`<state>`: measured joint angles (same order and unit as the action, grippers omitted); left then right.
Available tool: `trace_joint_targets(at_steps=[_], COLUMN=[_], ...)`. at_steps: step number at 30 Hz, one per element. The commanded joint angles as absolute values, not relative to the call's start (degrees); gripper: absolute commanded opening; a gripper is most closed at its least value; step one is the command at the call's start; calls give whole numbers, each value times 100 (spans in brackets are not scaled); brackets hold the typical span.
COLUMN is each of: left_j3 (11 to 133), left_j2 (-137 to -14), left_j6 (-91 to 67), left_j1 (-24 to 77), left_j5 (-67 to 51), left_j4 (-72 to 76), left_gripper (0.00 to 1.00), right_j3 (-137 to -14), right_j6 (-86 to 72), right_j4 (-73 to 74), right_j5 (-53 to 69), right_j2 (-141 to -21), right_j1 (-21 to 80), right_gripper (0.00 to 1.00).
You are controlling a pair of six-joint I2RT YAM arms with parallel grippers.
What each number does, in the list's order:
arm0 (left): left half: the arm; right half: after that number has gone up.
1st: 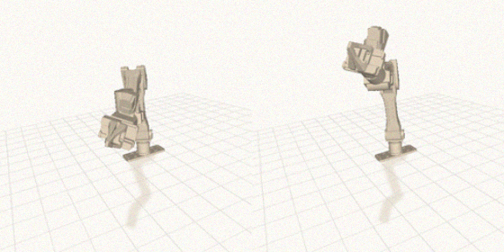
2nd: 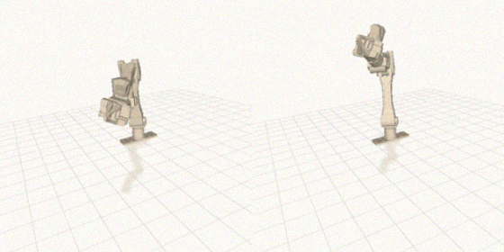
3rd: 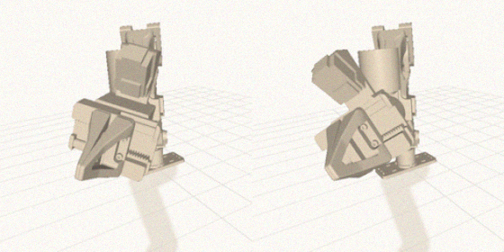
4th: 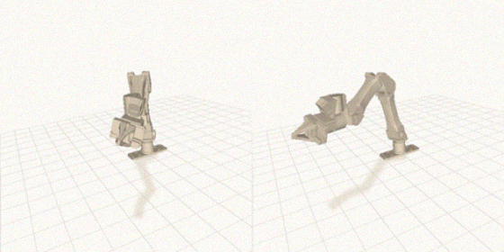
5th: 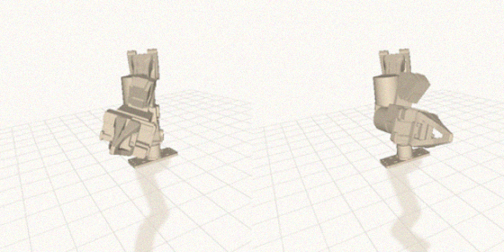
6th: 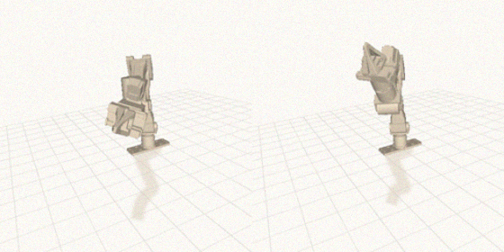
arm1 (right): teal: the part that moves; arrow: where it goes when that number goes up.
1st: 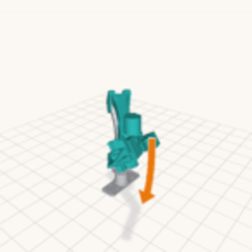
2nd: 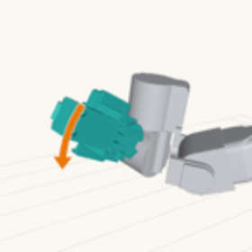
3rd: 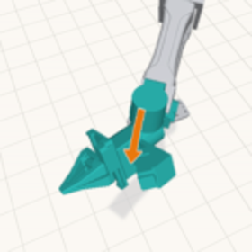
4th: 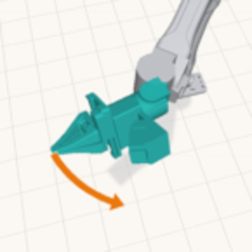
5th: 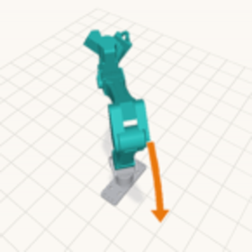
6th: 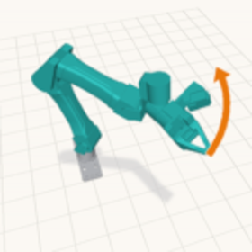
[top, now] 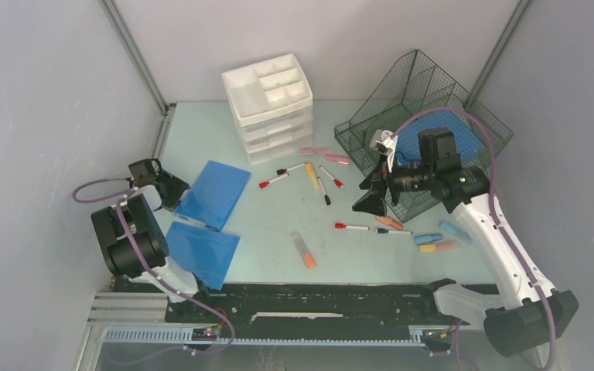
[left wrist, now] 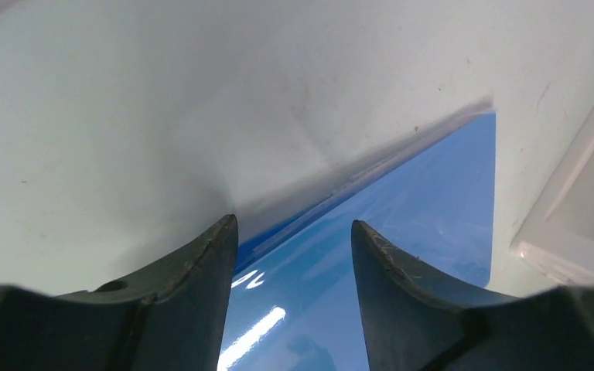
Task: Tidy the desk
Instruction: Pick up the folder from the center of the board.
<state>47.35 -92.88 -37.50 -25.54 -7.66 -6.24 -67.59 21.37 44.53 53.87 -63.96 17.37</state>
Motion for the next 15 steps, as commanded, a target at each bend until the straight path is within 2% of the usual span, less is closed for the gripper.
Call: trace_joint_targets(at_steps=[1,15], left_j3=[4647,3307], left_j2=[-9118,-7558], left_j6=[-3614,-3897], left_j1=[-2406,-1719], left_j5=[-1352,-1677], left_j4=[-598,-164], left_gripper=[59,58], right_j3=[-6751,-6622], right_j6=[2173,1835], right_j4=[4452,4174], right_j5=[5372,5416], right_j2=[-6396,-7054], right_j1=[1803,2370], right_gripper=[82,82])
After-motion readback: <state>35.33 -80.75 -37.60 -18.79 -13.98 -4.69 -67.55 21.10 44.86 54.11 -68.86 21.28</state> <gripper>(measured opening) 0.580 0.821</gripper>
